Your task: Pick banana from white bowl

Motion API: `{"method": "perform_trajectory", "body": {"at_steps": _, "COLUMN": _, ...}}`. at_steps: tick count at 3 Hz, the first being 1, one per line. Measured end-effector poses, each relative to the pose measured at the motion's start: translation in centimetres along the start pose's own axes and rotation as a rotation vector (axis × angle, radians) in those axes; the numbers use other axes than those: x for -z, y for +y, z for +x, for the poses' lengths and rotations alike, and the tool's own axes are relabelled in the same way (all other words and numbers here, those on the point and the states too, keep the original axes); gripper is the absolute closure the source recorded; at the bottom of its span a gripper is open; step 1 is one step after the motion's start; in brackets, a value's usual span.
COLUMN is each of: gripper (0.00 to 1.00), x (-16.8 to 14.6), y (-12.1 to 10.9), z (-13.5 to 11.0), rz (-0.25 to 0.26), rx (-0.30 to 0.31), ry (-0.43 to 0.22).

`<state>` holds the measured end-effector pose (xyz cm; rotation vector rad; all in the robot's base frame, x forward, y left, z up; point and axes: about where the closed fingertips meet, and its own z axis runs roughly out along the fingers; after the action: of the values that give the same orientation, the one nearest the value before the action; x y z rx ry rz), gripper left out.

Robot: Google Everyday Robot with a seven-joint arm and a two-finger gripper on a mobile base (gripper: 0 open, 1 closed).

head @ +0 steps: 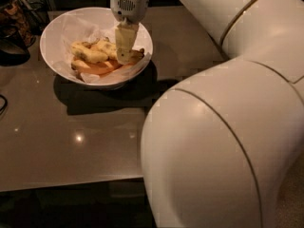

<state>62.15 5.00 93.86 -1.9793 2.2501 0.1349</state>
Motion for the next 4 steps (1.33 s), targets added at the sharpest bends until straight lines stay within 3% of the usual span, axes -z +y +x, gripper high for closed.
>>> {"method": "perform_trajectory", "body": {"at_steps": 3, "gripper": 0.35, "x": -0.92, "y": 0.12, "z": 0.12, "rz": -0.027, "rx": 0.007, "ry": 0.012}}
{"method": "perform_trajectory", "body": {"at_steps": 4, "gripper": 0.54, "x": -0.88, "y": 0.38, "z": 0.33, "rz": -0.029, "rx": 0.011, "ry": 0.017}}
